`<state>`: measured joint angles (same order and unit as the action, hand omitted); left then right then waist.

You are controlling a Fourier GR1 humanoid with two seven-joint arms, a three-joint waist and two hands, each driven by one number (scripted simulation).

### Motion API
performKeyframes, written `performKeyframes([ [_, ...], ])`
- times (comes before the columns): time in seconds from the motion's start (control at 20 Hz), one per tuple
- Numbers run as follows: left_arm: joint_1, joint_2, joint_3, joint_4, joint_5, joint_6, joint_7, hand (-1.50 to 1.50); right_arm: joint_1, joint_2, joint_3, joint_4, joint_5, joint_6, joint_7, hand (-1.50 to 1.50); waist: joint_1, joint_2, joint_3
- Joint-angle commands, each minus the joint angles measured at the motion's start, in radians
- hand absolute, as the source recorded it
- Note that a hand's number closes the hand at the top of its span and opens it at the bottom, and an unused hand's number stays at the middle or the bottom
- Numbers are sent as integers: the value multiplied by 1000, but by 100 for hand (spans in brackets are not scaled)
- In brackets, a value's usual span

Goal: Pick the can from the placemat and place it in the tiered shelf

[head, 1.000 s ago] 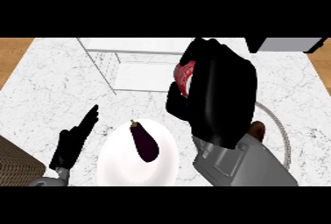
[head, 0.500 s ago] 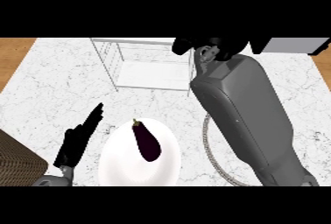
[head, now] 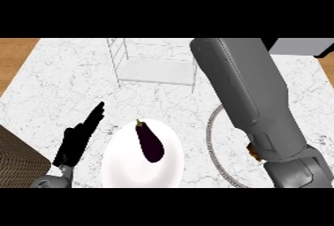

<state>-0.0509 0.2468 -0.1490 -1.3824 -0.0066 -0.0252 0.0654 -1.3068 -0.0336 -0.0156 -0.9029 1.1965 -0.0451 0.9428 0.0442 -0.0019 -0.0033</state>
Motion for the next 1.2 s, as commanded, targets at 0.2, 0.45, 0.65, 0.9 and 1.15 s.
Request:
performKeyframes([
  [0.2, -22, -18, -1, 39, -11, -9, -44, 0, -83, 32, -94, 359, -48, -114, -87, 150, 15, 25, 1],
  [0.45, -65, -27, -14, 15, -16, -4, 18, 0, -7, 32, -282, 247, -335, -323, -157, -150, 50, 38, 7],
  [0.65, -54, -40, -26, 36, -26, -4, -18, 0, 4, 32, -355, 241, -495, -445, -259, -150, 76, 44, 5],
  [0.9, -19, -66, -45, 24, -35, 9, -19, 0, -14, 33, -391, 255, -638, -569, -448, -150, 58, 32, 4],
  [1.15, 20, 15, 15, 5, -1, -38, -29, 0, -39, 33, -394, 252, -598, -807, -524, -150, 21, 16, 3],
])
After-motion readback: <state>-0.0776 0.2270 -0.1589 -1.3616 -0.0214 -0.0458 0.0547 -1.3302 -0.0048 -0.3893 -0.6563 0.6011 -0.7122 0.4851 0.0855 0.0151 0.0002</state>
